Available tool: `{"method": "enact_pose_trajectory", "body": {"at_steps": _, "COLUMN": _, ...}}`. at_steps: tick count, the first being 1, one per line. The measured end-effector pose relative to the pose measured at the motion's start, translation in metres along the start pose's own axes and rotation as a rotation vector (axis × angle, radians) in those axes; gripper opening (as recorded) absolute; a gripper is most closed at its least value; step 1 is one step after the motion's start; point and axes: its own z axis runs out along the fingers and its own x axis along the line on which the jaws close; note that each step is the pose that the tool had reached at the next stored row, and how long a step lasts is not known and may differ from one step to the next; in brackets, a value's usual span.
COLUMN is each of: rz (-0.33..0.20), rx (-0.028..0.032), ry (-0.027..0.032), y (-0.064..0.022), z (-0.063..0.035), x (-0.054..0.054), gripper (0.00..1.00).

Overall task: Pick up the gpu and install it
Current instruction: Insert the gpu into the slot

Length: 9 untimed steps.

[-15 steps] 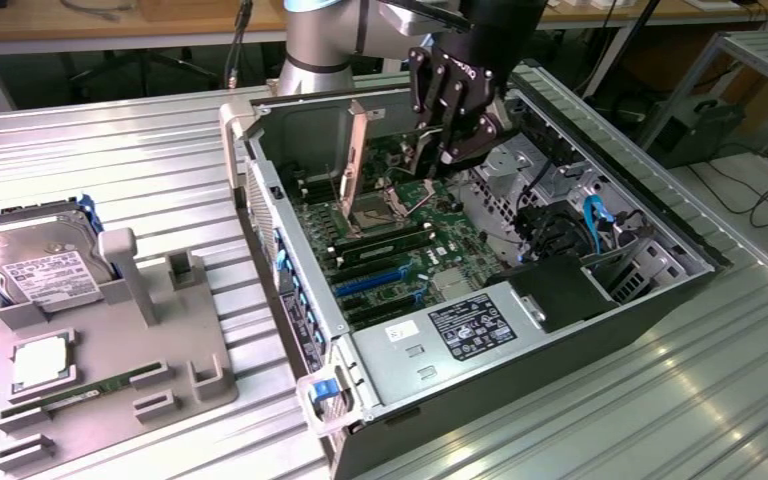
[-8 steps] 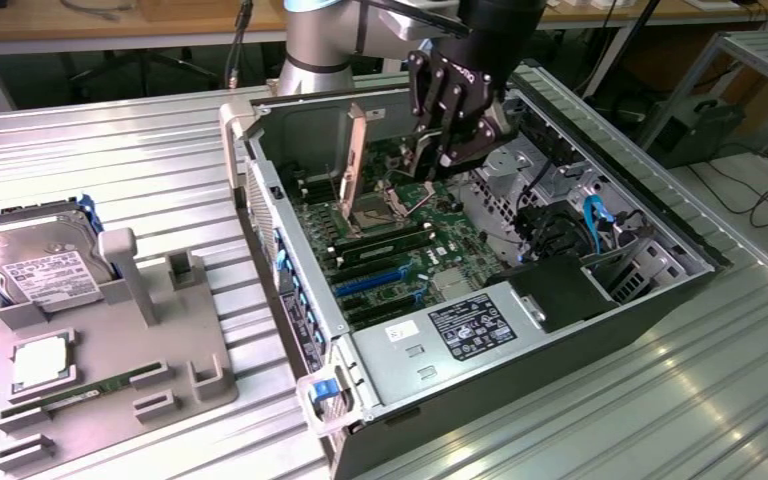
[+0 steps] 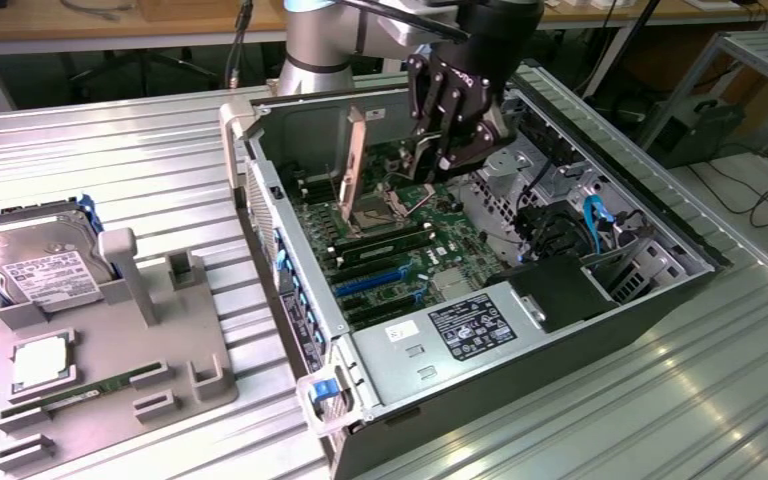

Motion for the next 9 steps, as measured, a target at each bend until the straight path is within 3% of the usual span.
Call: {"method": "enact_pose_trajectory", "body": {"at_steps": 9, "rz": 0.000, "rx": 0.0001, "ry": -0.0002, "y": -0.0002, "z": 0.0058, "x": 0.0001, "gripper": 0.28}}
